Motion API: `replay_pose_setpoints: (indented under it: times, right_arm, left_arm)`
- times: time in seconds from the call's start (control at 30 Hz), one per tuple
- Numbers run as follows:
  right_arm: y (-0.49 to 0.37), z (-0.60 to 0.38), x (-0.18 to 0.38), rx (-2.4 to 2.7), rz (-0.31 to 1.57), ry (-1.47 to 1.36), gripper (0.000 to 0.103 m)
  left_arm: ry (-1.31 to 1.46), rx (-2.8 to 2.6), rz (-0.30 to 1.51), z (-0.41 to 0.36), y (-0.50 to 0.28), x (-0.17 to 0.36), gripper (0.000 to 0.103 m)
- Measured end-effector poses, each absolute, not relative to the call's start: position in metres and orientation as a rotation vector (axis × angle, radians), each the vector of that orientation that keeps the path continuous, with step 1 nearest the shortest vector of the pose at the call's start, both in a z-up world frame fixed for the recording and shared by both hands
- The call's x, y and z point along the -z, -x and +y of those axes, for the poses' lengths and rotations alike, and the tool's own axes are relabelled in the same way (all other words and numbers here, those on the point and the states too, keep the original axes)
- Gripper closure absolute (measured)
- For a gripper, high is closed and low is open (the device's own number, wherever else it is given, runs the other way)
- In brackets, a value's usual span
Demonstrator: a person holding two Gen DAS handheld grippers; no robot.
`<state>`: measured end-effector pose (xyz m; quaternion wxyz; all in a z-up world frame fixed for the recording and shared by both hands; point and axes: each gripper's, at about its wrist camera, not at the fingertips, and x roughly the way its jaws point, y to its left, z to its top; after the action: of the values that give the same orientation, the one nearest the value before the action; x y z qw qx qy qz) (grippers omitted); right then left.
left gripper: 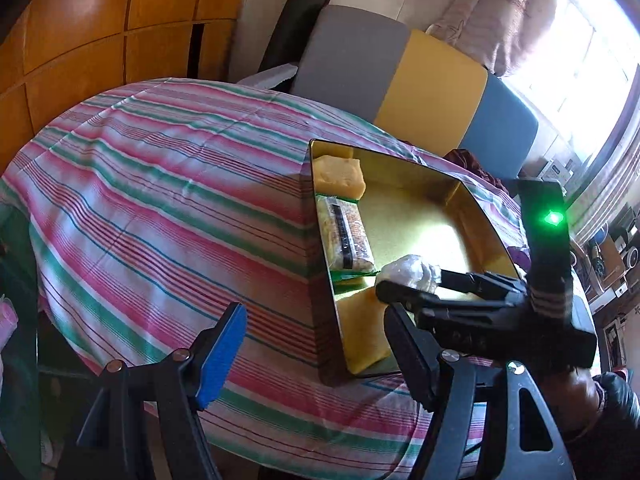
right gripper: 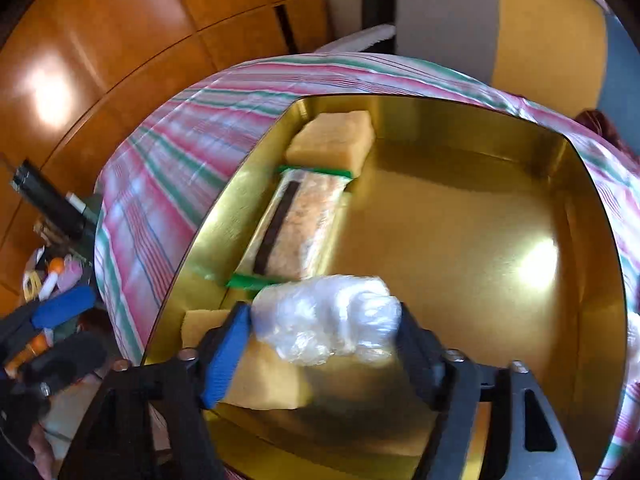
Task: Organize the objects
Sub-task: 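Lower the plastic-wrapped bundle into the tray and open the right gripper, then move back to the items and grasp a second cracker packet with the left gripper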
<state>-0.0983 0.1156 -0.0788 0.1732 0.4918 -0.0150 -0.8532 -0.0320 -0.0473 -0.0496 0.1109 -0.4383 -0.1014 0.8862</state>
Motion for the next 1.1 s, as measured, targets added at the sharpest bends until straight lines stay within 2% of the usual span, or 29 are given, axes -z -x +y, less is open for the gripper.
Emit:
replay_pose_setpoints:
  times: [0.07,0.17,0.3,1.1]
  right_arm:
    - [0.095,0.12,0.08,2.408,-0.075,-1.397,0.027]
    - [0.092,0.134,0.076,2.417,-0.153,-1.387,0.02]
    - [0.086,0.145,0.067,2.433,-0.212,-1.366,0.017]
    - [0.019,0.222,0.023,2.718,-0.27,-1.245,0.011]
  left_arm:
    - [1.286,-2.602,-0.299,-0.047,0.032,0.051,0.031]
    - [1.286,-2.602,-0.295,-0.047,0.031,0.051,0.031]
    - [1.267,-2.612,-0.279,-0.045,0.029,0.046,0.031]
    - [1.148,-2.648,-0.034,0.006,0.009,0.016,0.031]
